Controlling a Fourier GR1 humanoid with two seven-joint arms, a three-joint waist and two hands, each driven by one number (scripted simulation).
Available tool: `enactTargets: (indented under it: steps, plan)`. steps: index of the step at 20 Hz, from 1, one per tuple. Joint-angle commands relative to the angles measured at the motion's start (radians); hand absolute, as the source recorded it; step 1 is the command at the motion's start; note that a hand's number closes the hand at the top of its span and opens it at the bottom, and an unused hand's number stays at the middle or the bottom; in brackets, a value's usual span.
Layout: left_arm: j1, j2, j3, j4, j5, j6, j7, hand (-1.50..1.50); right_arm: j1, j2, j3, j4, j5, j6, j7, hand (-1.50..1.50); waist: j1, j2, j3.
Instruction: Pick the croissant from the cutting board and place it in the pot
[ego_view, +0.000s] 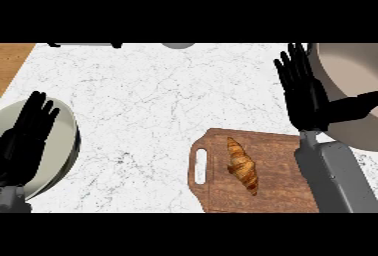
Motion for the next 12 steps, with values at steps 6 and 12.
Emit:
enactTargets:
  steps: [6, 12]
  plan:
    - [-0.145, 0.027, -0.013, -0.018, -0.12, 0.068, -0.022, 0.0, -0.138, -0.194, 0.097, 0.177, 0.082, 0.477, -0.173, 1.5, 0.038, 0.024, 0.028]
    - [-0.154, -0.028, -0.07, 0.031, -0.121, 0.056, 0.0, 0.0, -0.052, -0.215, 0.147, 0.427, 0.364, 0.415, -0.684, -1.5, 0.029, 0.022, 0.027]
